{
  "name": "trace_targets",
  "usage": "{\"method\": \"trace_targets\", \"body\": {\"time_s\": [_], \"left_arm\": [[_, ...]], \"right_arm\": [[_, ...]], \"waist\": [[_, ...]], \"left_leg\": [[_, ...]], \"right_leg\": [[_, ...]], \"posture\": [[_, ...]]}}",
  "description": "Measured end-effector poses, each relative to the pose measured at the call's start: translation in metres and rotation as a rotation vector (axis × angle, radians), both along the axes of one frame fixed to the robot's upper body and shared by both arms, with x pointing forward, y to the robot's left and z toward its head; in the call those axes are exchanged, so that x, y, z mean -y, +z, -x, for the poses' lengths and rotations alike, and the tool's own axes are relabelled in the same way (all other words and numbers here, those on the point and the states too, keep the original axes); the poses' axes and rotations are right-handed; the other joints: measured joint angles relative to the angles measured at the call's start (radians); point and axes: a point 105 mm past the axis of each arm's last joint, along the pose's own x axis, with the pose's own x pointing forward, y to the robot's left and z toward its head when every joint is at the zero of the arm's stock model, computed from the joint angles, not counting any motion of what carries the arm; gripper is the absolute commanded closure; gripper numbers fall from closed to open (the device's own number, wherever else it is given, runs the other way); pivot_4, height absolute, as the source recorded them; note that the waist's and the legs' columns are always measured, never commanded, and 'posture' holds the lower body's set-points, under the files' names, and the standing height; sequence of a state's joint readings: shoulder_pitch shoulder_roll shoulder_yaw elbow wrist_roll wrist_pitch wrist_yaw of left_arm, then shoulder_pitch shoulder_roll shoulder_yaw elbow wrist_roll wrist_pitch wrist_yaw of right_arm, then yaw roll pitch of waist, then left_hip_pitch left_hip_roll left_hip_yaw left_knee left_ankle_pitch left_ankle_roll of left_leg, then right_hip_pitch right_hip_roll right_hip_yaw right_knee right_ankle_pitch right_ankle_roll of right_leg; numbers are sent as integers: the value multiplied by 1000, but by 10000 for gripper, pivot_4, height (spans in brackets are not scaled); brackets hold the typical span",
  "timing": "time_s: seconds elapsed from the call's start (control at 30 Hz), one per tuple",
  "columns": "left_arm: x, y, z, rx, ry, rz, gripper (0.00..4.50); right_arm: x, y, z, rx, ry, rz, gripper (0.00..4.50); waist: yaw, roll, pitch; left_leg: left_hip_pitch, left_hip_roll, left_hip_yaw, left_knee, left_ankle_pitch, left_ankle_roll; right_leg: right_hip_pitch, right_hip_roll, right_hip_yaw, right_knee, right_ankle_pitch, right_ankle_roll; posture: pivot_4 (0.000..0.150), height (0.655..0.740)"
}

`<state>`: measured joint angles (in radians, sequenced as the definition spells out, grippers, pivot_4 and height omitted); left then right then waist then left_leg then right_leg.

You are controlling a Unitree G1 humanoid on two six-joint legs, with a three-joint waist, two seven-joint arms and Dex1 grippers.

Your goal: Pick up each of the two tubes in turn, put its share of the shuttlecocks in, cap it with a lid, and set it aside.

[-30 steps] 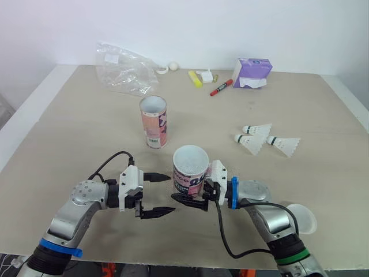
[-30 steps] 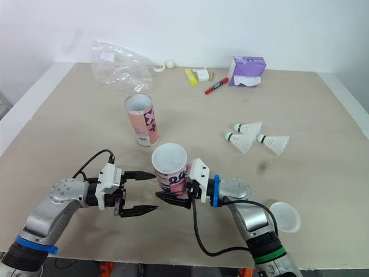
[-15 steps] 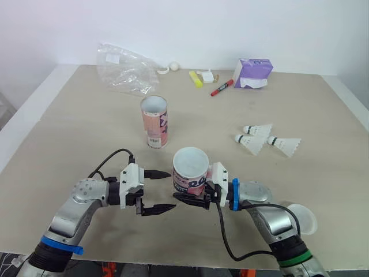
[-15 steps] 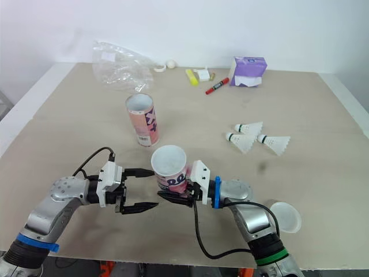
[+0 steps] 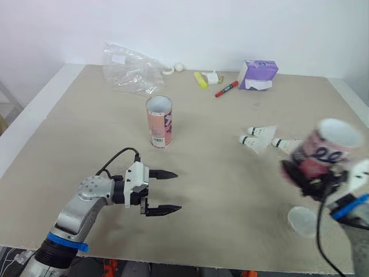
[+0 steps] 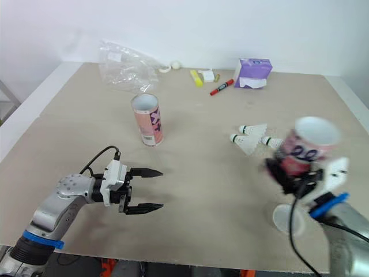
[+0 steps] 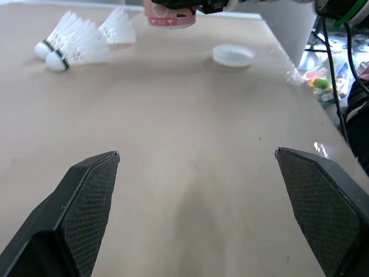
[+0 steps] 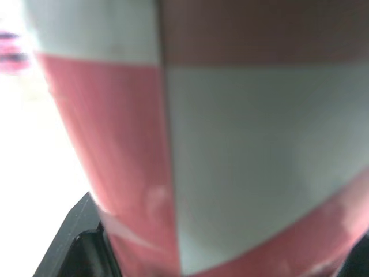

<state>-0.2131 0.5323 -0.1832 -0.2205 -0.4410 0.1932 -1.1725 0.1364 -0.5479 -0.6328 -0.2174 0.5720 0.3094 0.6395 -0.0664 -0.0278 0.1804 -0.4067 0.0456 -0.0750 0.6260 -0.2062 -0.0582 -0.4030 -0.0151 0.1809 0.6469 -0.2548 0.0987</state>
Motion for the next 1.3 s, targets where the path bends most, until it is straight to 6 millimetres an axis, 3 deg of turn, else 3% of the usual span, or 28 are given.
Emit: {"method": "trace_targets", "body": {"time_s": [0.1,0.3,0.47,0.67,1.2,1.3], "left_arm": [[2,1,1,0,-9,1,0],[4,4,6,13,-17,5,0],[5,3,5,11,-8,7,0],[6,5,6,18,1,12,0],[6,4,6,11,20,11,0],[6,4,6,13,18,10,0]], "right_arm": [[29,-5,3,0,-129,-44,11720],[62,-9,-7,2,-262,-94,11720],[84,-24,-20,-29,-347,-148,11720],[93,-30,-35,-48,-413,-151,11720],[99,-40,-33,-64,-433,-99,11720],[99,-41,-32,-65,-432,-97,1969]], "waist": [[-15,2,-1],[-21,4,-2],[-21,5,-2],[-25,6,-2],[-25,7,-2],[-25,6,-2]], "left_leg": [[1,0,0,0,1,1],[1,0,1,1,1,2],[1,0,1,1,1,2],[1,0,1,0,1,2],[1,0,1,0,1,2],[1,0,1,0,1,2]], "right_leg": [[0,0,0,1,1,-1],[0,0,0,1,2,0],[0,0,0,1,2,0],[1,0,1,1,2,1],[1,0,2,1,1,1],[1,0,2,1,1,1]], "posture": [[1500,7400],[1500,7400],[1500,7400],[1500,7400],[1500,7400],[1500,7400]]}}
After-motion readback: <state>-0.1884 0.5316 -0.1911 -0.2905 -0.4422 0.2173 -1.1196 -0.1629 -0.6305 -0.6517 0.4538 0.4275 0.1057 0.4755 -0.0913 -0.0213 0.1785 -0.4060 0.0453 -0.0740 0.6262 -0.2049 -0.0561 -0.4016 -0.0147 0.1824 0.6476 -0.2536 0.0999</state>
